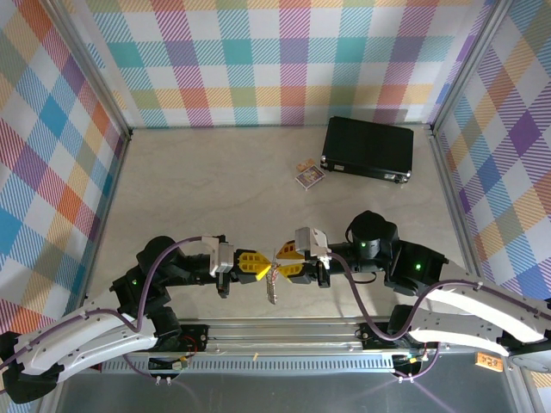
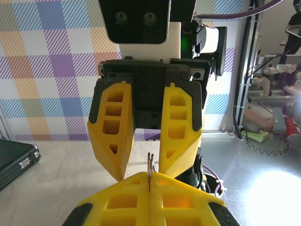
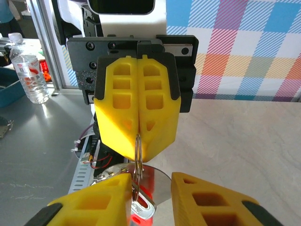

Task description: Put the keys on the keyring

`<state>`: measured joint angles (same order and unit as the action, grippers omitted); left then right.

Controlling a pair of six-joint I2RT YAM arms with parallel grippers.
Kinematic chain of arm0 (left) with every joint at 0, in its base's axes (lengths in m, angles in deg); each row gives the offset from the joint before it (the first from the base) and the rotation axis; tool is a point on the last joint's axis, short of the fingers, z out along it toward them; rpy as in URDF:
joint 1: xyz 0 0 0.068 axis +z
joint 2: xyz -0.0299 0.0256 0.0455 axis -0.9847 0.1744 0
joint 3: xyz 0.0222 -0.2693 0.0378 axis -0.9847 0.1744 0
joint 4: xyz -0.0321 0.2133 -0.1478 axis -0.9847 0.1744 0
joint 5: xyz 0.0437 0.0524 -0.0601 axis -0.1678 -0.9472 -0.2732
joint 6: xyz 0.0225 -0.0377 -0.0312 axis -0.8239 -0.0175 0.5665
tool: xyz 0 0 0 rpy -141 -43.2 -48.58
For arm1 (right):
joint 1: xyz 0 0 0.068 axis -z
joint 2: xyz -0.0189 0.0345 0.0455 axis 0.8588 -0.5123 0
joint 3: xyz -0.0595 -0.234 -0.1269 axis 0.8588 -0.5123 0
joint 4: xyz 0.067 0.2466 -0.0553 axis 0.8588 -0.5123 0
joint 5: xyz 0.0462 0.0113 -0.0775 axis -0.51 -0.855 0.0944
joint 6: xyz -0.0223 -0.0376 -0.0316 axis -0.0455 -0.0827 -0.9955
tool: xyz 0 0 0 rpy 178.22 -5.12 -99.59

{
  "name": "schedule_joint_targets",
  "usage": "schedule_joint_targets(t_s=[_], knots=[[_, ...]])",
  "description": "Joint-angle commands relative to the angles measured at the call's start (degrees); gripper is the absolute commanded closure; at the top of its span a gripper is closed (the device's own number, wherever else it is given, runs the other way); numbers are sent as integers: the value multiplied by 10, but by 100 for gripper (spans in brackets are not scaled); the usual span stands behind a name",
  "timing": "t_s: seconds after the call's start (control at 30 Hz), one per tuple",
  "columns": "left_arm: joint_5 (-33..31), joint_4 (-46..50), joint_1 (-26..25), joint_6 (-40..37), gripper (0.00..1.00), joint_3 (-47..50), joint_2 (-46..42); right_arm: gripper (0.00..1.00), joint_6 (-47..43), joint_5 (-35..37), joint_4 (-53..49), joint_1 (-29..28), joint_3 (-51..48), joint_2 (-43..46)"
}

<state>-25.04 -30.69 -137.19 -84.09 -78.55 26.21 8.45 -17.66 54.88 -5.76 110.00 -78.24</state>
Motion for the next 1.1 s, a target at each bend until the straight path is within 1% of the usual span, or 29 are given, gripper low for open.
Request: schedule_joint_targets(t_s=[0.0, 0.13, 0.27, 0.37, 0.47, 0.53, 0.6, 0.67, 0.73, 0.9, 1.07], knots=[[3, -24, 0, 1, 100, 4, -8, 74, 7, -18, 38, 0, -7, -4], [2, -20, 0, 2, 100, 3, -8, 76, 12, -25, 44, 0, -9, -11], [3, -18, 0, 4, 100, 2, -8, 91, 11, -21, 42, 0, -10, -16], [-2, -7, 0, 1, 100, -2, -9, 100, 3, -12, 28, -1, -6, -14], [-22, 36, 0, -20, 100, -15, -7, 100, -22, 16, -13, 0, 7, -10], [-51, 82, 0, -49, 98, -29, -1, 100, -46, 36, -57, 0, 27, -13], [-65, 123, 0, -70, 90, -42, 7, 100, -66, 44, -104, -1, 51, -24], [-72, 136, -1, -77, 82, -48, 15, 100, -78, 49, -138, 0, 74, -42], [-77, 141, -2, -81, 78, -52, 24, 100, -85, 51, -159, 0, 86, -55], [-83, 154, -4, -89, 78, -65, 41, 100, -86, 39, -165, 0, 87, -60], [-78, 150, -5, -88, 84, -68, 55, 100, -88, 32, -186, 0, 92, -73]])
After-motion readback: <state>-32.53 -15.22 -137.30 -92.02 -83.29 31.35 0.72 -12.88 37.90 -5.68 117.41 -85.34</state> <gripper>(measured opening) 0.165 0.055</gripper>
